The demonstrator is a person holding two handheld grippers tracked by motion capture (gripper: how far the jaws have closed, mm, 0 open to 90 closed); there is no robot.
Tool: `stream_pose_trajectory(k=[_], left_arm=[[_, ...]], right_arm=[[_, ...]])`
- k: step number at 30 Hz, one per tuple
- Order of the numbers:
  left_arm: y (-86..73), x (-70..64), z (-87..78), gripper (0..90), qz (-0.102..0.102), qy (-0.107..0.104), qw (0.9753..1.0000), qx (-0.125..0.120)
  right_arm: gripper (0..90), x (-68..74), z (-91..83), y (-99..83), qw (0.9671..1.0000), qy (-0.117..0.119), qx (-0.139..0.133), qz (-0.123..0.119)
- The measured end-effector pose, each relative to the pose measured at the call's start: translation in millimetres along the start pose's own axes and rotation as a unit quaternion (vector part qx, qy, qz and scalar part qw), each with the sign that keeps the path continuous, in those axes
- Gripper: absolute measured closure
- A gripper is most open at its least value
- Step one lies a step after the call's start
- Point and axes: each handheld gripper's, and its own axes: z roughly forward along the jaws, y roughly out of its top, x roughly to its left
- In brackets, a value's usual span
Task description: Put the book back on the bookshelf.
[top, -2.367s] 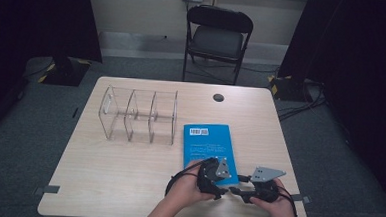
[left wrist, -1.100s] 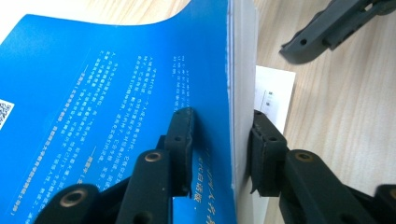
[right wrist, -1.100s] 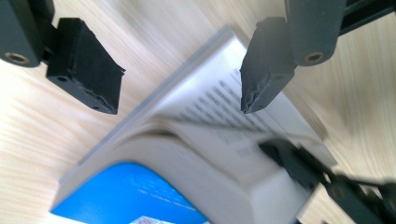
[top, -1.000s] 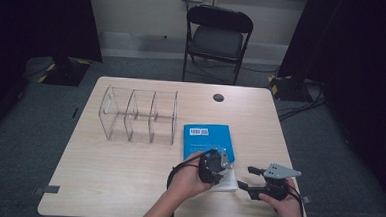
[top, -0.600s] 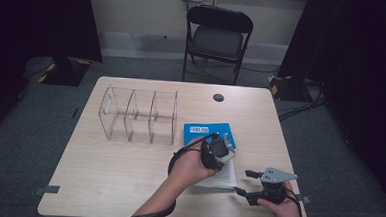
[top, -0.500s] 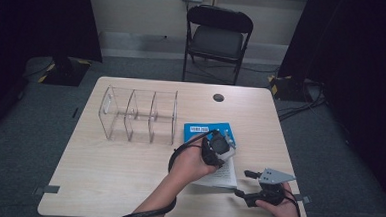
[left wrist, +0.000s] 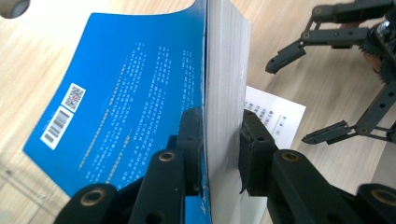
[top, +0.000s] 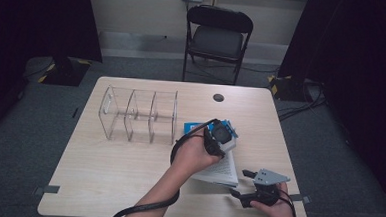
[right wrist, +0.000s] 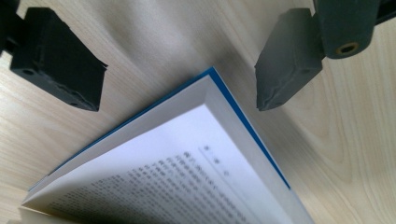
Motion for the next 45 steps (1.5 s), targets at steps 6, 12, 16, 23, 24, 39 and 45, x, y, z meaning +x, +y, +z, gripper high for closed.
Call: stream_pose_trajectory(k=[6, 12, 16, 23, 24, 39, 45], left_arm=[[3.8, 3.8, -6.3, 73.9, -0.012, 0.001, 0.9999, 0.001], [6.0, 3.2, -11.3, 74.0, -0.016, -0.003, 0.9999, 0.004], [6.7, 0.8, -15.1, 74.1, -0.014, -0.006, 0.9999, 0.003], [7.4, -4.9, -16.2, 74.3, 0.004, -0.011, 0.9999, 0.010], [7.8, -7.1, -16.4, 74.3, 0.006, -0.012, 0.9998, 0.015], [8.1, -32.8, -22.0, 74.3, 0.065, -0.031, 0.9969, 0.032], [8.3, -37.5, -25.8, 74.3, 0.069, -0.037, 0.9963, 0.035]], right_arm=[[15.2, 3.6, 2.5, 1.6, 1.0000, -0.002, 0.004, -0.009], [15.5, 5.8, 8.7, 4.7, 0.9993, -0.031, 0.011, -0.019], [15.3, 4.3, 10.2, 5.8, 0.9984, -0.053, 0.011, -0.014], [15.9, -5.5, -1.1, 2.5, 0.9946, -0.084, -0.060, 0.006], [16.0, -5.5, -2.9, 3.7, 0.9937, -0.086, -0.072, 0.007], [13.1, 1.5, -2.6, 21.6, 0.9910, -0.070, -0.105, -0.046], [12.1, 2.3, -5.9, 26.6, 0.9899, -0.064, -0.111, -0.061]])
